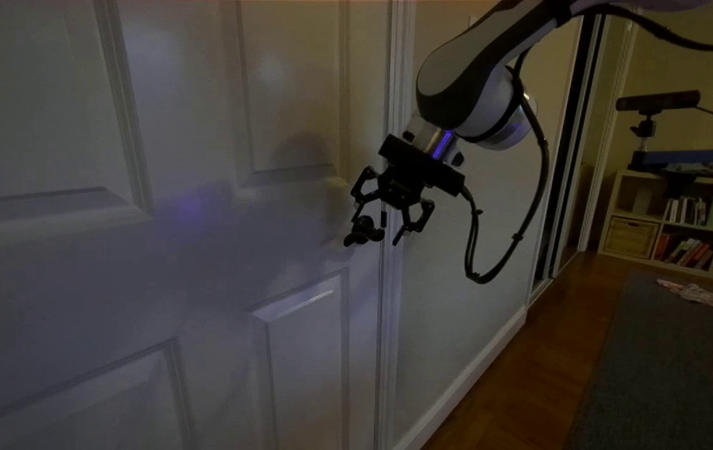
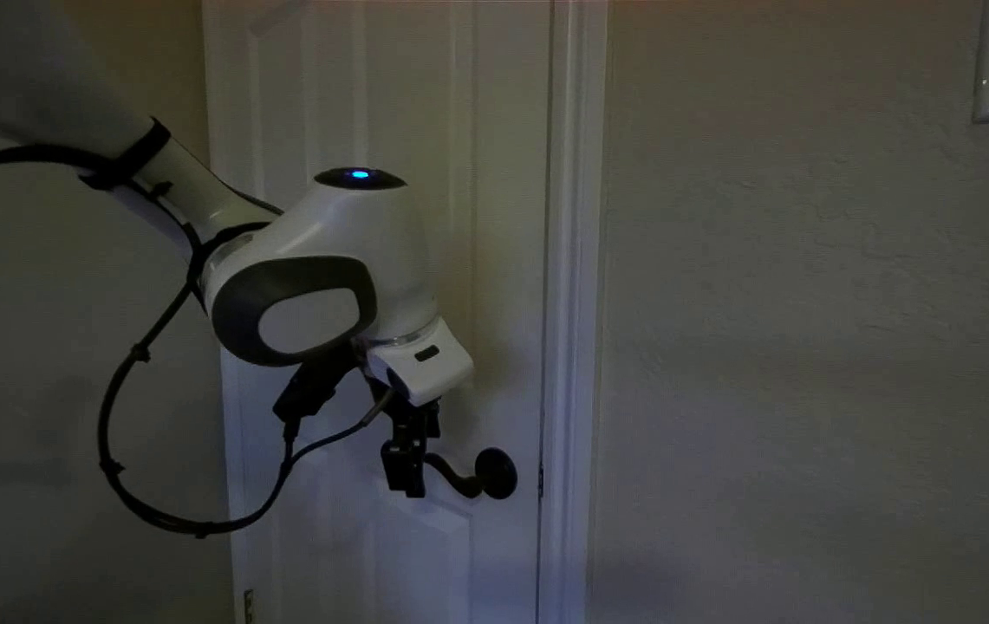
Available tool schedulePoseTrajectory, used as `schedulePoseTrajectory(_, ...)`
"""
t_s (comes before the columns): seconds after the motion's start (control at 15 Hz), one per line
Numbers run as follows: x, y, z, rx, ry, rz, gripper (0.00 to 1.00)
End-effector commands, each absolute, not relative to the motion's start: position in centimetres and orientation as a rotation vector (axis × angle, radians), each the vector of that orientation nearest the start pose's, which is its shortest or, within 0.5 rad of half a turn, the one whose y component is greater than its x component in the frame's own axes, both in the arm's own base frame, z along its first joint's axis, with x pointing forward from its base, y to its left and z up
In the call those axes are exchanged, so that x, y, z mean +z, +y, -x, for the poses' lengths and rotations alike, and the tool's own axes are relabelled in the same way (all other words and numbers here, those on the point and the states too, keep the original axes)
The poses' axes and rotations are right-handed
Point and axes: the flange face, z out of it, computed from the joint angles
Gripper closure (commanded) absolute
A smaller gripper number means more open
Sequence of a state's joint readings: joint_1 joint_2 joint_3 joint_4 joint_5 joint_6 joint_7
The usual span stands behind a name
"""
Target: Open the door
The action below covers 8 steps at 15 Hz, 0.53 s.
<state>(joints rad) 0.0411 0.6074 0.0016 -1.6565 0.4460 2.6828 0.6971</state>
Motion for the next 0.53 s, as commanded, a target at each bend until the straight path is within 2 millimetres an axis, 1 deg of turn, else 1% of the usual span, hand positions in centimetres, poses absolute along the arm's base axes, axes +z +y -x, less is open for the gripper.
schedulePoseTrajectory(0.0,29.6,1.9,-74.0,-0.405,1.347,2.290,0.32)
schedulePoseTrajectory(0.13,29.3,2.1,-74.6,-0.404,1.342,2.276,0.43)
schedulePoseTrajectory(0.27,28.9,2.4,-75.0,-0.402,1.339,2.266,0.57)
schedulePoseTrajectory(0.47,28.4,2.6,-75.0,-0.390,1.338,2.263,0.76)
